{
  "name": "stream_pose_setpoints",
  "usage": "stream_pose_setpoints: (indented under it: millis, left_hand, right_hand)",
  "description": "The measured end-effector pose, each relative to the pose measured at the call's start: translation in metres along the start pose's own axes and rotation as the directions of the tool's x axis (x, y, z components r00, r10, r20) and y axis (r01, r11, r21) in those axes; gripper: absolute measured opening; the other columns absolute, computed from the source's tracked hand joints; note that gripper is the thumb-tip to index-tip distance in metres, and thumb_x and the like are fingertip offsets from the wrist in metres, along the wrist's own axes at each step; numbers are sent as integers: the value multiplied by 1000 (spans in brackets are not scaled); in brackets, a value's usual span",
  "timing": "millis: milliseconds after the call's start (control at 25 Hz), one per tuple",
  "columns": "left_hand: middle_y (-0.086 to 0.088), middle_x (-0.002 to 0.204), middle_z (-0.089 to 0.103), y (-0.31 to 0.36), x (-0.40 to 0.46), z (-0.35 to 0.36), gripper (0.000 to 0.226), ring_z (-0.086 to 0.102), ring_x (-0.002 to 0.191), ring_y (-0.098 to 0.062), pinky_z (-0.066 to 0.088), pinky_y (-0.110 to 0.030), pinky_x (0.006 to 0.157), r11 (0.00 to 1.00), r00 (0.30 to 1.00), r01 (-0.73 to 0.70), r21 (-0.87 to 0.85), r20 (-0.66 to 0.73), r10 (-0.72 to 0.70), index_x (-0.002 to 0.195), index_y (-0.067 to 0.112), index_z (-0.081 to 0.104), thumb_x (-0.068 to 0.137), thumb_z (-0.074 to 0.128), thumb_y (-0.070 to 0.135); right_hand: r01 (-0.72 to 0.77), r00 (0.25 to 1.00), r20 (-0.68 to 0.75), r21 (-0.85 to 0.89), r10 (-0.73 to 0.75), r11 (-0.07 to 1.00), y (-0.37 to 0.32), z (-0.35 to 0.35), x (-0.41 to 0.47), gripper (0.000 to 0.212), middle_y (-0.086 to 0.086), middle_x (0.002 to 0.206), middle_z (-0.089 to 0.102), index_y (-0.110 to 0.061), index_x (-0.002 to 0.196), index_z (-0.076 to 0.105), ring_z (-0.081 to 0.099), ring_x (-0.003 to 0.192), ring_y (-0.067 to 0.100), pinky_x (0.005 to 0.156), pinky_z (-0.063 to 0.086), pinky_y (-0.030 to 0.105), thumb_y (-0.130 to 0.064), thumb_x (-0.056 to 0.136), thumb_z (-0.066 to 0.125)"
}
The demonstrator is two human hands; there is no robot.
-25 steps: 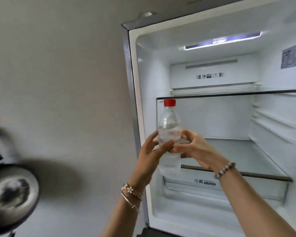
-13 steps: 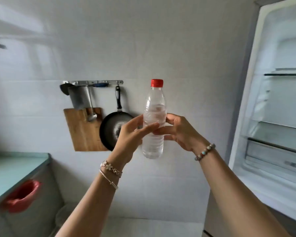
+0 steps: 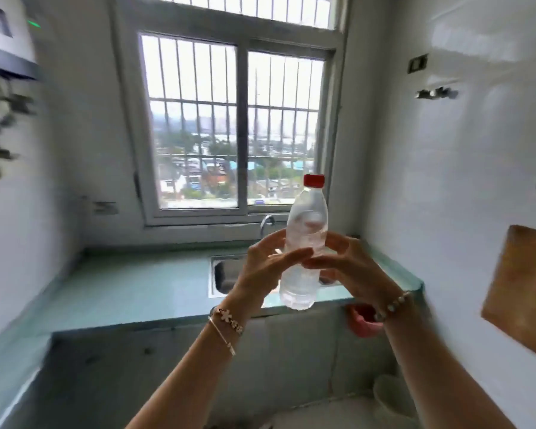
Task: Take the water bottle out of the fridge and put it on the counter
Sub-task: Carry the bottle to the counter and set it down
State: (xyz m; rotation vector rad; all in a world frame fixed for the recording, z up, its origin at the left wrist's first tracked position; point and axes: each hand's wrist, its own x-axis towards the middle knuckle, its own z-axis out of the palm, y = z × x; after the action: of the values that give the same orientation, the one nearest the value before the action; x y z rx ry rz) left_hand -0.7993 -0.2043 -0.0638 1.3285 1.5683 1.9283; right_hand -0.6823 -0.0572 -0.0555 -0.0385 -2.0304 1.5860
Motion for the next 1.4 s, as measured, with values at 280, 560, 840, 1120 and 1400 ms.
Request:
stream_pose_setpoints:
  millis: [280,560,840,1120,1400]
  left_hand:
    - [7,116,75,39,-97,-238,42,71,103,-10,56,-38,92,914,761,255,314,-649,10,118,32,68,78,79,40]
    - [2,114,77,67,-255,-350,63,72,104,-18,54,-47,97,888,352,419,191,-935,35,117,25,68,60,86,45]
    - [3,114,77,58,-361,-472,65,71,106,-14,53,-37,94,890,252,441,118,-968,4,122,21,64,63,89,36]
    - [-13,126,69,-18,-404,-612,60,64,117,-24,50,-34,99,848,188,527,-60,-965,-185,127,4,52,75,82,5]
    - [-21,128,65,-132,-440,-684,56,61,120,-30,52,-40,99,748,90,614,-252,-919,-383,123,0,45,77,77,-7]
  right_hand:
    - [-62,772,609,355,-181,933,36,286,153,43,12,118,74,-16,119,70,69,112,31,90,59,40,-9,79,79]
    - [-225,484,837,401,-255,888,33,518,125,44,18,115,74,-13,116,72,69,108,38,95,54,55,1,75,80]
    - [-217,319,910,341,-264,914,37,681,108,44,9,113,76,-19,113,74,72,105,27,85,59,32,-15,71,86]
    - [-266,372,927,150,-42,952,118,813,125,47,3,108,78,-15,112,71,72,103,24,85,59,31,-1,69,86]
    - [-143,409,884,-184,228,972,235,904,116,61,17,110,73,-4,113,62,68,105,35,90,56,51,7,59,88]
